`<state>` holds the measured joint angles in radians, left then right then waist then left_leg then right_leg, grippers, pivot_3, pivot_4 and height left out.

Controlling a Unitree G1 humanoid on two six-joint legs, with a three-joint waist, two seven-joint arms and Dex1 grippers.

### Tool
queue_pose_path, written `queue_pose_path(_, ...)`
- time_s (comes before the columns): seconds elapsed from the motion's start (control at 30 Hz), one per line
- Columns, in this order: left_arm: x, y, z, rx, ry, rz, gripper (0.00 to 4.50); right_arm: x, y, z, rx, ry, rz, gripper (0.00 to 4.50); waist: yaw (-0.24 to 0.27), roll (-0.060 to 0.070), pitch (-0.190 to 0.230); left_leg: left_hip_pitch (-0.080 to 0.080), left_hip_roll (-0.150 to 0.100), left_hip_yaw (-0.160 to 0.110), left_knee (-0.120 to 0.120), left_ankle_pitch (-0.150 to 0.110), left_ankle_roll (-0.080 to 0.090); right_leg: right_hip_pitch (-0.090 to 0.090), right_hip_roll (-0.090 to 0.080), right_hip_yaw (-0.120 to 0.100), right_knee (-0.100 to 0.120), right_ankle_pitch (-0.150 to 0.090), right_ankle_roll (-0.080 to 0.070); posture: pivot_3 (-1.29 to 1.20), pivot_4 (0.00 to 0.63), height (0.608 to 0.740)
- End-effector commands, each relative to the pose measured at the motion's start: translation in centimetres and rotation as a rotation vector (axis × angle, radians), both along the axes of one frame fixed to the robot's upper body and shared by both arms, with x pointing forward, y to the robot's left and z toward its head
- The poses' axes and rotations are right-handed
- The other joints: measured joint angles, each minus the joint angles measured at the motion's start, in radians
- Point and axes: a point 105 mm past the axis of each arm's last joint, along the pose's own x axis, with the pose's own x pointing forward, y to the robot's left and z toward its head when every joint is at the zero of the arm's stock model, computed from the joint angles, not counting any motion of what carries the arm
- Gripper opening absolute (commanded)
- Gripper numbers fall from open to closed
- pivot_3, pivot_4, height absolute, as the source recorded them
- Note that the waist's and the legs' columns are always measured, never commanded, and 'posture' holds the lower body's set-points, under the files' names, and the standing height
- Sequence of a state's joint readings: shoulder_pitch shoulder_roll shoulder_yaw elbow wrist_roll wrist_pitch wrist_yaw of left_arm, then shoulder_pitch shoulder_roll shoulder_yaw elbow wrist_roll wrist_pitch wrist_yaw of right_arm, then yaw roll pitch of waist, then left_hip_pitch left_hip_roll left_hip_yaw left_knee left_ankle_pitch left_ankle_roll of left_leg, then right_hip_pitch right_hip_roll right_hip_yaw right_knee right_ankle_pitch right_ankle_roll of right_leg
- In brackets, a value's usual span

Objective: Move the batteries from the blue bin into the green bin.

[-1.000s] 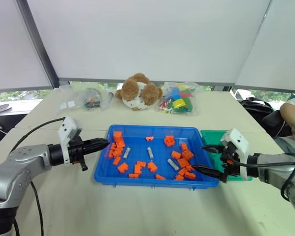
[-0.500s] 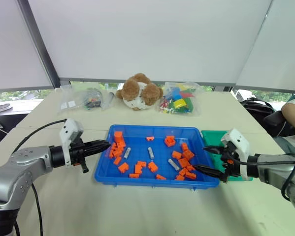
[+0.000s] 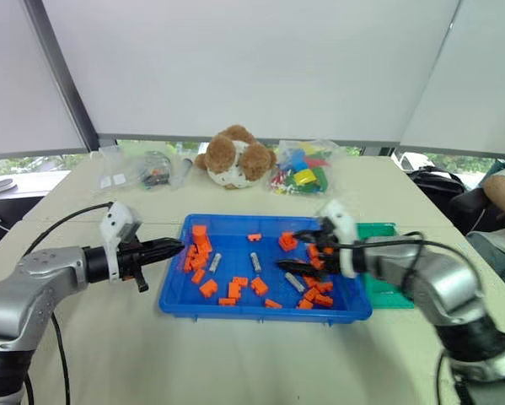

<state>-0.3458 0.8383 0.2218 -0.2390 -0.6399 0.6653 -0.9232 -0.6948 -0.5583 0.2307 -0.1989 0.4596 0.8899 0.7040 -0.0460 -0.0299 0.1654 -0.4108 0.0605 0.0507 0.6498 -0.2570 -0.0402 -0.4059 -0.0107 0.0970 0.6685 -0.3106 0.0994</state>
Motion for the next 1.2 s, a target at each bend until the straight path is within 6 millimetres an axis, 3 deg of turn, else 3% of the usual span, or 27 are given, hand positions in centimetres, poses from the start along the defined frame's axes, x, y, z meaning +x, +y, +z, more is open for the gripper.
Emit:
queue_pose_path(0.03, -0.5, -0.3, 1.4, 0.018, -0.078, 0.002, 0.43, 1.3, 2.8, -0.5, -0.010, -0.008, 0.020, 4.43, 0.001, 0.000, 0.000, 0.000, 0.000, 0.000, 0.000, 0.000, 0.000, 0.000, 0.000, 0.000, 0.000, 0.000, 0.000, 0.00, 0.150, 0.740)
queue_pose_path(0.13, -1.2, -0.8, 1.8, 0.025, -0.096, -0.001, 0.43, 2.0, 6.1, -1.6, -0.003, 0.031, 0.050, 4.43, 0.001, 0.000, 0.000, 0.000, 0.000, 0.001, 0.000, 0.000, 0.000, 0.000, -0.001, 0.000, 0.000, 0.000, 0.000, 0.00, 0.150, 0.740)
queue_pose_path(0.23, -2.1, -1.5, 2.0, 0.019, -0.102, -0.005, 0.43, 2.6, 8.0, -2.6, -0.026, 0.032, 0.051, 4.43, 0.000, 0.000, 0.000, -0.001, 0.000, 0.000, 0.000, 0.000, 0.000, 0.000, -0.001, 0.000, 0.000, 0.000, 0.000, 0.00, 0.150, 0.740)
queue_pose_path(0.47, -4.3, -2.6, 1.6, 0.005, -0.057, -0.051, 0.43, 5.3, 8.8, -3.5, -0.029, 0.008, -0.055, 4.43, -0.002, 0.000, 0.000, 0.000, 0.000, 0.000, 0.000, 0.000, -0.001, 0.000, -0.001, 0.000, 0.001, 0.000, 0.000, 0.00, 0.150, 0.740)
queue_pose_path(0.6, -3.9, -2.2, 1.4, 0.000, -0.060, -0.006, 0.43, 6.3, 9.1, -3.8, -0.022, 0.003, -0.091, 4.43, -0.004, 0.000, 0.000, 0.000, 0.000, 0.000, 0.000, 0.000, -0.001, -0.001, -0.001, 0.000, 0.002, 0.000, 0.000, 0.00, 0.150, 0.740)
queue_pose_path(1.2, -3.3, -1.3, 1.5, -0.008, -0.075, 0.034, 0.43, 4.8, 11.6, -5.1, -0.073, -0.005, 0.064, 4.43, -0.025, 0.000, 0.000, 0.000, 0.000, 0.000, -0.001, 0.000, -0.001, -0.001, -0.001, 0.000, 0.002, 0.000, 0.000, 0.00, 0.150, 0.740)
